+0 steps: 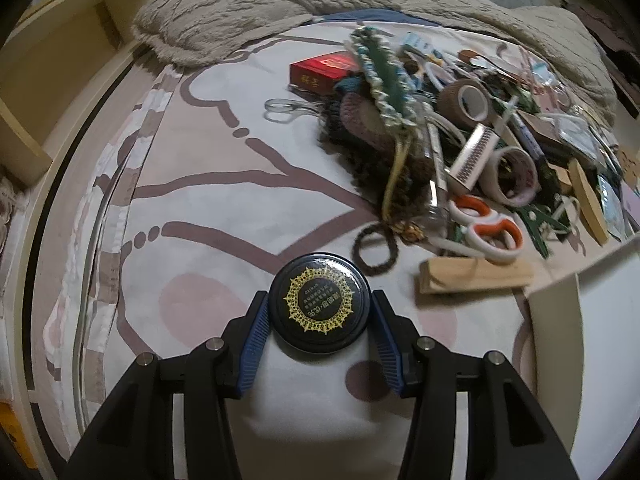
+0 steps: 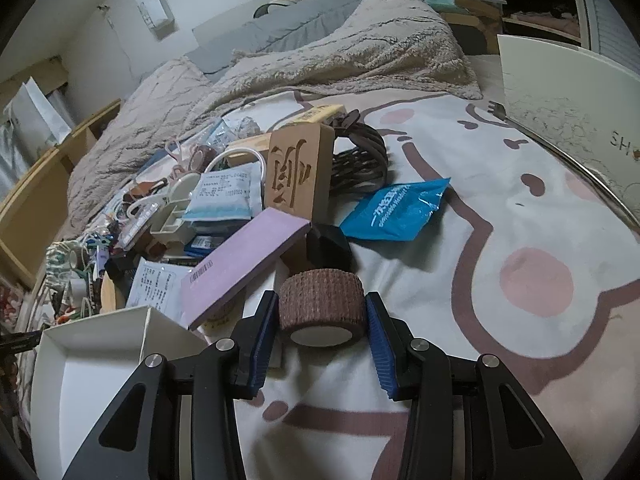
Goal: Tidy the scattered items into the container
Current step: 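Lift the black tin with the left gripper while the right gripper lifts the brown roll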
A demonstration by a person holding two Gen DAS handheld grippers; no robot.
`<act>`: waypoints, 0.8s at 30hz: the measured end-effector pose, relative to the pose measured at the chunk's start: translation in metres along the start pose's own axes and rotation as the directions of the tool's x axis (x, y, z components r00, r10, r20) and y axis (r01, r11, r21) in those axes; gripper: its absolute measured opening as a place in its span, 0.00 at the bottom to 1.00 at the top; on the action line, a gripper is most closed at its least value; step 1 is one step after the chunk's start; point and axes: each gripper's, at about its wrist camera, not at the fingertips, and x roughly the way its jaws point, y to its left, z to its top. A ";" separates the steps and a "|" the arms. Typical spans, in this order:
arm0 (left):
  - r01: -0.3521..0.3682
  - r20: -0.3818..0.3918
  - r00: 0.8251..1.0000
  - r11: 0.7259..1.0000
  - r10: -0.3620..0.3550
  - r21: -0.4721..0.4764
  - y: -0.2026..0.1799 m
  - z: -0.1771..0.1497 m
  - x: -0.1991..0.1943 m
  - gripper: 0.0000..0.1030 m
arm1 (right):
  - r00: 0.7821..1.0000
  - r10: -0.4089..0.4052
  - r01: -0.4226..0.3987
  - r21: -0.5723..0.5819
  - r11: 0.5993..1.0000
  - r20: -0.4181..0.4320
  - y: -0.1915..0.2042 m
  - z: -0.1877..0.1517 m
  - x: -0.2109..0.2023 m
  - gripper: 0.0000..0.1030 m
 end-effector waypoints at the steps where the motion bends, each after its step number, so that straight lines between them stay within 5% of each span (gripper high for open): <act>1: 0.008 0.001 1.000 1.000 -0.008 0.005 -0.001 -0.002 -0.002 0.48 | 1.000 -0.009 0.009 -0.005 1.000 -0.005 0.002 -0.001 -0.002 0.43; 24: 0.142 -0.007 0.990 0.989 -0.142 0.027 -0.023 -0.024 -0.008 0.48 | 0.989 -0.129 0.122 -0.082 0.989 -0.076 0.009 -0.038 -0.042 0.43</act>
